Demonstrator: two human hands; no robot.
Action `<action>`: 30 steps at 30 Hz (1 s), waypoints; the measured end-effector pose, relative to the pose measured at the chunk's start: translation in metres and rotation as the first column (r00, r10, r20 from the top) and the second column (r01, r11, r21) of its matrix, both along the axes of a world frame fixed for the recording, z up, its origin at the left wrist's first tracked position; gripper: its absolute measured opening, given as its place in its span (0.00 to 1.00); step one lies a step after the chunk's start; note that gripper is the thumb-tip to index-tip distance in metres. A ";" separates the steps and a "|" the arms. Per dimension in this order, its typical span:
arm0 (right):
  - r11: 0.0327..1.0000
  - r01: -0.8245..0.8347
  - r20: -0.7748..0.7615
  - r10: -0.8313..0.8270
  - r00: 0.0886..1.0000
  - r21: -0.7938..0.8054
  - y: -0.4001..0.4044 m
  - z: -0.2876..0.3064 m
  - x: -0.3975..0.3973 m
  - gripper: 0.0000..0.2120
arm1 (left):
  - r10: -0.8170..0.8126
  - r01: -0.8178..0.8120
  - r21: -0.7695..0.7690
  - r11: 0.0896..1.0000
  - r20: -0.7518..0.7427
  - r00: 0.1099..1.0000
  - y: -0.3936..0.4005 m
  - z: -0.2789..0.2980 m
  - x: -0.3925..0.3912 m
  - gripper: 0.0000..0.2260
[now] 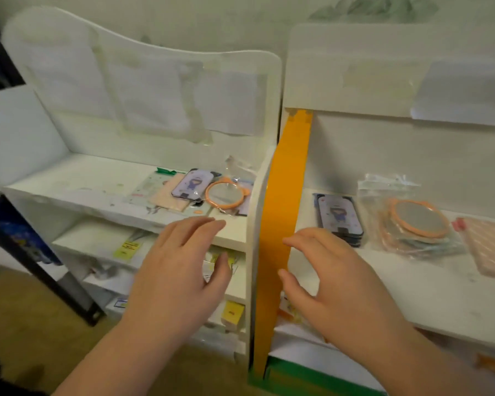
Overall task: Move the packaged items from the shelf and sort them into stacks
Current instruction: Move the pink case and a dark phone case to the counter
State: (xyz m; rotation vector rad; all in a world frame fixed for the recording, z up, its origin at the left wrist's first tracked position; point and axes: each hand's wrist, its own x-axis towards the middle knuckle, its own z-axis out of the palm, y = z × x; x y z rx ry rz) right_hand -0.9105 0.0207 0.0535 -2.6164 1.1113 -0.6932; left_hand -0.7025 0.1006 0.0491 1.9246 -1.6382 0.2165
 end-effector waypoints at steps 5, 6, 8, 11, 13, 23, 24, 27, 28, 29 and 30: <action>0.998 -0.045 -0.003 0.045 0.999 0.052 0.029 -0.003 0.044 0.21 | 0.120 -0.107 0.158 0.982 -0.074 0.990 -0.010 -0.026 0.051 0.22; 0.996 -0.054 -0.012 0.055 0.998 0.064 0.033 -0.004 0.052 0.21 | 0.129 -0.113 0.167 0.979 -0.087 0.988 -0.017 -0.032 0.059 0.22; 0.994 -0.074 -0.033 0.077 0.996 0.081 0.035 -0.006 0.066 0.22 | 0.146 -0.126 0.176 0.976 -0.108 0.983 -0.031 -0.042 0.070 0.21; 0.989 -0.094 -0.046 0.099 0.994 0.115 0.025 -0.008 0.090 0.22 | 0.159 -0.135 0.172 0.976 -0.133 0.978 -0.049 -0.053 0.086 0.20; 0.986 -0.110 -0.038 0.115 0.993 0.126 0.012 -0.013 0.108 0.22 | 0.181 -0.155 0.175 0.972 -0.143 0.973 -0.058 -0.058 0.101 0.20; 0.961 -0.214 -0.045 0.225 0.973 0.176 -0.038 -0.040 0.207 0.21 | 0.346 -0.310 0.236 0.921 -0.133 0.929 -0.062 -0.062 0.191 0.21; 0.959 -0.211 -0.054 0.225 0.973 0.189 -0.040 -0.044 0.215 0.21 | 0.350 -0.310 0.240 0.920 -0.146 0.925 -0.061 -0.063 0.197 0.21; 0.960 -0.194 -0.079 0.213 0.974 0.202 -0.053 -0.055 0.237 0.21 | 0.358 -0.313 0.248 0.917 -0.161 0.920 -0.066 -0.067 0.221 0.21; 0.962 -0.178 -0.084 0.199 0.976 0.209 -0.057 -0.058 0.244 0.20 | 0.356 -0.310 0.252 0.917 -0.166 0.919 -0.072 -0.069 0.230 0.21; 0.964 -0.158 -0.091 0.181 0.979 0.216 -0.062 -0.061 0.252 0.20 | 0.348 -0.298 0.260 0.918 -0.169 0.922 -0.079 -0.072 0.240 0.21; 0.966 -0.135 -0.103 0.161 0.982 0.220 -0.067 -0.065 0.260 0.19 | 0.331 -0.280 0.268 0.922 -0.169 0.928 -0.086 -0.074 0.250 0.21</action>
